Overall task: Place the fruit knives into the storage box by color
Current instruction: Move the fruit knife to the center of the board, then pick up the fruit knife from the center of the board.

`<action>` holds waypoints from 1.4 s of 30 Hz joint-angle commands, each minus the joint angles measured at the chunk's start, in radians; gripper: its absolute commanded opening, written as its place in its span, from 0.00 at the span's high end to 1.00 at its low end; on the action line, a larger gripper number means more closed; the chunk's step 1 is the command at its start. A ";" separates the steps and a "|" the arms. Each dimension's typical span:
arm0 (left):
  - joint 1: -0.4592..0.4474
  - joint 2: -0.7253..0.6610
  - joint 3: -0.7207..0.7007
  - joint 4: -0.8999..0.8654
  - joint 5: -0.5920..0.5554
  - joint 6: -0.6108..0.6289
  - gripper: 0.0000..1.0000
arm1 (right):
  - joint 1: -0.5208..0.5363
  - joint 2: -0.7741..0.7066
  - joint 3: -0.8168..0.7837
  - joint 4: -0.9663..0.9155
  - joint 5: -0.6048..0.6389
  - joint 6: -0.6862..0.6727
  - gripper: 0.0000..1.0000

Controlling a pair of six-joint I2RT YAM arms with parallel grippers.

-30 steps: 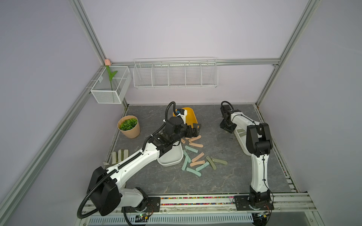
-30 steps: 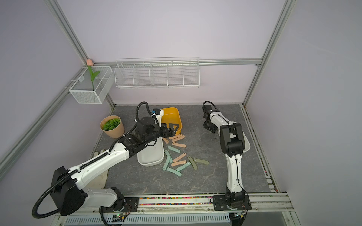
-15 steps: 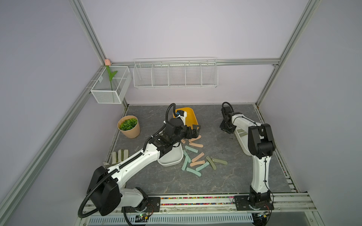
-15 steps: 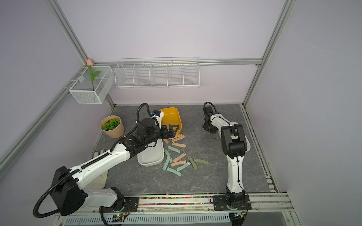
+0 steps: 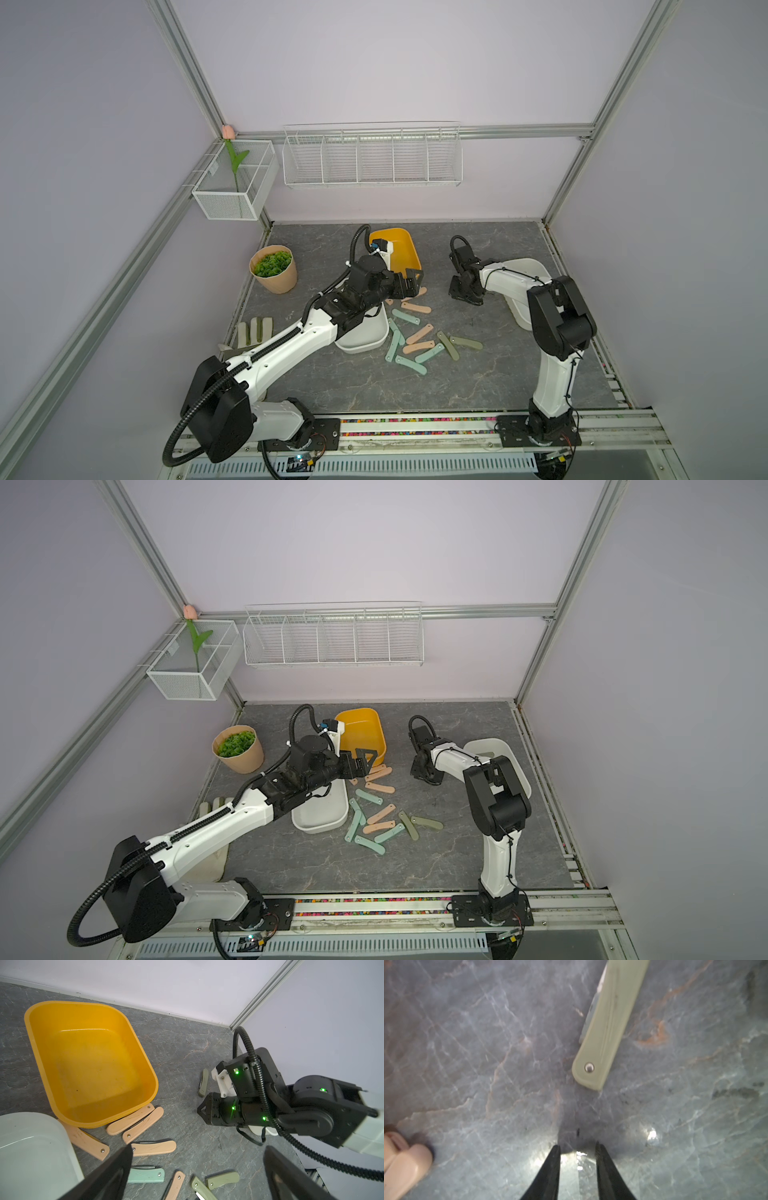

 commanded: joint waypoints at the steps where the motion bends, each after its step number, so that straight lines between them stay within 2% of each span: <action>1: 0.004 -0.024 -0.013 0.017 -0.010 -0.021 0.01 | -0.006 -0.024 -0.023 -0.026 0.001 -0.012 0.55; 6: 0.004 -0.017 -0.010 0.012 -0.019 -0.020 0.01 | -0.057 -0.030 0.051 -0.053 -0.001 -0.019 0.35; 14: 0.004 0.016 0.009 0.018 -0.009 -0.016 0.01 | -0.155 0.079 0.241 -0.117 -0.054 -0.041 0.34; 19: 0.004 0.034 0.022 0.016 -0.008 -0.004 0.01 | -0.164 0.162 0.329 -0.149 -0.071 -0.048 0.34; 25: 0.004 0.045 0.031 0.015 -0.004 0.005 0.01 | -0.159 0.220 0.352 -0.153 -0.075 -0.036 0.37; 34: 0.004 0.049 0.039 0.016 0.001 0.008 0.01 | -0.146 0.271 0.369 -0.188 -0.017 -0.052 0.44; 42: 0.004 0.049 0.037 0.011 -0.002 0.004 0.01 | -0.141 0.297 0.373 -0.196 -0.006 -0.063 0.63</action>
